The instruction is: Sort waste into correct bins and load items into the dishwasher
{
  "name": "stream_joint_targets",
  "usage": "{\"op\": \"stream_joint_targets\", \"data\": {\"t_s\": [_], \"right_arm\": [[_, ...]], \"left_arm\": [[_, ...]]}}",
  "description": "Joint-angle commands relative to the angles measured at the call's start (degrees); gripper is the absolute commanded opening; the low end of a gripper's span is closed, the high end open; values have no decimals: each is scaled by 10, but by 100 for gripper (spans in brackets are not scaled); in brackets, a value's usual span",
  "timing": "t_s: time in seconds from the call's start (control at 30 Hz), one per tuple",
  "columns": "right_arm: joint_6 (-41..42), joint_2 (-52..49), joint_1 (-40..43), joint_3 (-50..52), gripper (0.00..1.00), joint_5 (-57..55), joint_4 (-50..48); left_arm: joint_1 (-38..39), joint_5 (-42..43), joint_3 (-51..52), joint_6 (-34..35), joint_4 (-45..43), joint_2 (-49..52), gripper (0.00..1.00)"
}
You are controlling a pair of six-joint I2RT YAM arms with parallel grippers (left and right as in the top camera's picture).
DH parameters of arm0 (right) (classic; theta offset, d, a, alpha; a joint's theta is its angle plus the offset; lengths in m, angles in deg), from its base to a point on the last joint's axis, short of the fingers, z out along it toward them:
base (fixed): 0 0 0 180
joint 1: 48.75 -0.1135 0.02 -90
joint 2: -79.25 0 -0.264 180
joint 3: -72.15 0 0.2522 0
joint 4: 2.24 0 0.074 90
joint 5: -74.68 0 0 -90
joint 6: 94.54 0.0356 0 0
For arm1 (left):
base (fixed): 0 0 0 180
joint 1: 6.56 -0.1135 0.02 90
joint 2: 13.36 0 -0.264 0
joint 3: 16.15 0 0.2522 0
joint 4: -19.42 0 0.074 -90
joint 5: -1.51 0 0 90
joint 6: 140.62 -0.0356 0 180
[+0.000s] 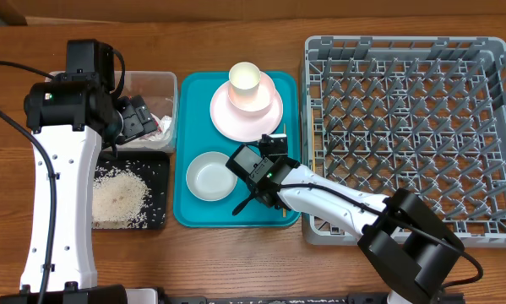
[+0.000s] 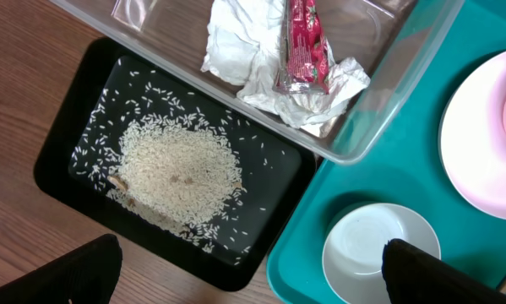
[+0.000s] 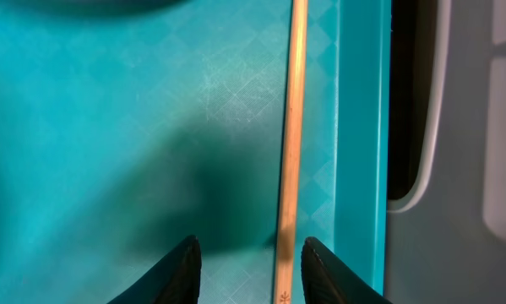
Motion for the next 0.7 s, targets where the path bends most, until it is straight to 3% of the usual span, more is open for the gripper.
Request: {"op": "stream_joint_targets", "data": {"t_s": [0.0, 0.67], "right_arm": [[3, -1, 11, 4, 41, -10, -4], [3, -1, 15, 39, 46, 65, -67]], "left_arm": [[0, -4, -5, 2, -1, 1, 100], [0, -4, -5, 2, -1, 1, 100]]}}
